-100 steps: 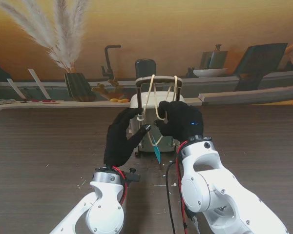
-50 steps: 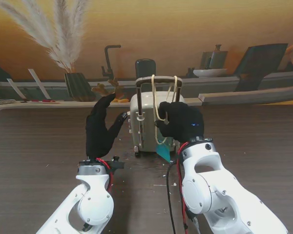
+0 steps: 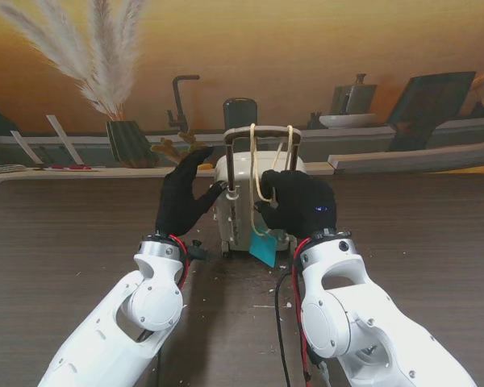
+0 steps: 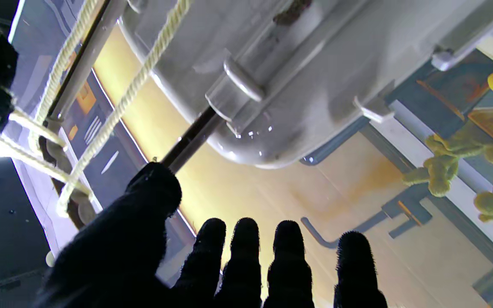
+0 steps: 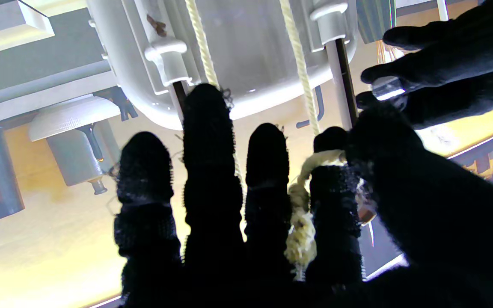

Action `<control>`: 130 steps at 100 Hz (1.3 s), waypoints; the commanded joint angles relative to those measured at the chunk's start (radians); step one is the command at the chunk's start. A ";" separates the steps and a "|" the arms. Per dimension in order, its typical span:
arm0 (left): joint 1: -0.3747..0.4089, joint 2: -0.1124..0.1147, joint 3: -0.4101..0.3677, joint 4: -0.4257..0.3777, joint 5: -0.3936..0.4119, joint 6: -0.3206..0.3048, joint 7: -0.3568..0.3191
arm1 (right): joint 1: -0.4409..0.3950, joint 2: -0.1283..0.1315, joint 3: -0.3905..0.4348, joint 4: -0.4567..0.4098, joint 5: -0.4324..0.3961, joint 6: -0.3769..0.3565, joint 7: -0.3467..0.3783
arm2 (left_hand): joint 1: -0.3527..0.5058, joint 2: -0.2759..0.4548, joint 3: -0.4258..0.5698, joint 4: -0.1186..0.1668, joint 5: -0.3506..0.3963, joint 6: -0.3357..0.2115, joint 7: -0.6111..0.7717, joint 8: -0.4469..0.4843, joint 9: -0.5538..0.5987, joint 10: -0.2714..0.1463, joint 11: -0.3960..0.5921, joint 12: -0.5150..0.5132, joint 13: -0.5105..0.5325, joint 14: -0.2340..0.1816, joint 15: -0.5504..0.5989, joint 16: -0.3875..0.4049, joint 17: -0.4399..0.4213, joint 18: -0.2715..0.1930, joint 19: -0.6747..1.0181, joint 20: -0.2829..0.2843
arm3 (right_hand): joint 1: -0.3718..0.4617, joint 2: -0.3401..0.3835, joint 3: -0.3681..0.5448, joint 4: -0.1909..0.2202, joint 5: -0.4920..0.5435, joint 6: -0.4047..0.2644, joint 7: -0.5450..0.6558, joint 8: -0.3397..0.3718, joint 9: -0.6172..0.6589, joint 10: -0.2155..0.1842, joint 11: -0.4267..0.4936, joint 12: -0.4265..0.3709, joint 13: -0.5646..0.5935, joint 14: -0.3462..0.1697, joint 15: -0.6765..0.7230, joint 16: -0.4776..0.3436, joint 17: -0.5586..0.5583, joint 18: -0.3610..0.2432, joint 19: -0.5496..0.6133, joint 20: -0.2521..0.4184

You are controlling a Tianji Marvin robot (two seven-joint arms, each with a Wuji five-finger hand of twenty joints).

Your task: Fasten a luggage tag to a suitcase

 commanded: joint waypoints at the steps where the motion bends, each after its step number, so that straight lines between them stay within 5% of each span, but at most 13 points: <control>1: -0.022 -0.001 0.008 0.005 -0.001 -0.008 -0.028 | -0.004 0.004 0.001 -0.006 -0.002 -0.004 0.010 | -0.047 -0.024 0.000 -0.021 0.050 -0.072 0.019 -0.018 0.016 -0.021 -0.022 -0.031 0.018 -0.015 -0.025 -0.032 -0.011 -0.082 -0.037 -0.026 | 0.041 0.010 0.001 -0.001 0.001 -0.002 0.023 0.025 -0.013 0.009 -0.011 -0.009 -0.006 0.008 -0.006 -0.004 -0.004 0.007 -0.002 0.003; 37: -0.094 -0.009 0.066 0.069 -0.028 -0.002 -0.055 | -0.016 0.005 0.005 -0.006 -0.005 -0.014 0.005 | -0.056 0.024 -0.065 -0.021 0.204 -0.138 0.111 0.042 0.102 0.016 -0.031 -0.030 0.048 0.012 -0.032 -0.024 0.004 -0.051 -0.120 -0.028 | 0.041 0.012 0.000 -0.002 0.001 -0.001 0.022 0.023 -0.013 0.009 -0.012 -0.009 -0.005 0.010 -0.007 -0.004 -0.004 0.007 -0.003 0.003; 56: -0.114 -0.022 0.089 0.096 -0.037 0.017 -0.026 | -0.041 0.006 0.013 -0.011 -0.007 -0.030 -0.003 | 0.153 0.047 -0.273 -0.013 0.355 -0.243 0.342 0.139 0.238 0.022 0.006 -0.010 0.120 0.031 0.011 -0.010 0.050 -0.032 -0.103 0.010 | 0.041 0.012 -0.001 -0.002 0.003 0.000 0.022 0.022 -0.012 0.011 -0.012 -0.009 -0.005 0.009 -0.007 -0.004 -0.004 0.008 -0.003 0.003; 75: -0.121 -0.029 0.103 0.106 -0.036 0.044 -0.010 | -0.067 0.008 0.014 -0.007 -0.005 -0.043 -0.013 | 0.217 0.059 -0.305 -0.010 0.439 -0.193 0.513 0.124 0.444 0.020 0.129 0.069 0.276 0.084 0.180 0.065 0.102 -0.009 0.182 0.056 | 0.041 0.013 0.000 -0.001 0.004 0.000 0.021 0.020 -0.012 0.010 -0.013 -0.009 -0.005 0.011 -0.007 -0.004 -0.004 0.008 -0.003 0.003; 130: -0.122 -0.037 0.119 0.112 -0.035 0.072 0.009 | -0.127 0.012 0.008 0.046 0.018 -0.093 -0.036 | 0.231 0.038 -0.295 -0.006 0.467 -0.167 0.562 0.142 0.494 0.039 0.180 0.110 0.306 0.094 0.248 0.087 0.106 -0.006 0.291 0.025 | 0.040 0.014 0.001 -0.001 0.010 0.000 0.017 0.011 -0.003 0.004 -0.014 -0.011 -0.005 0.010 -0.007 -0.003 -0.006 0.007 -0.003 0.003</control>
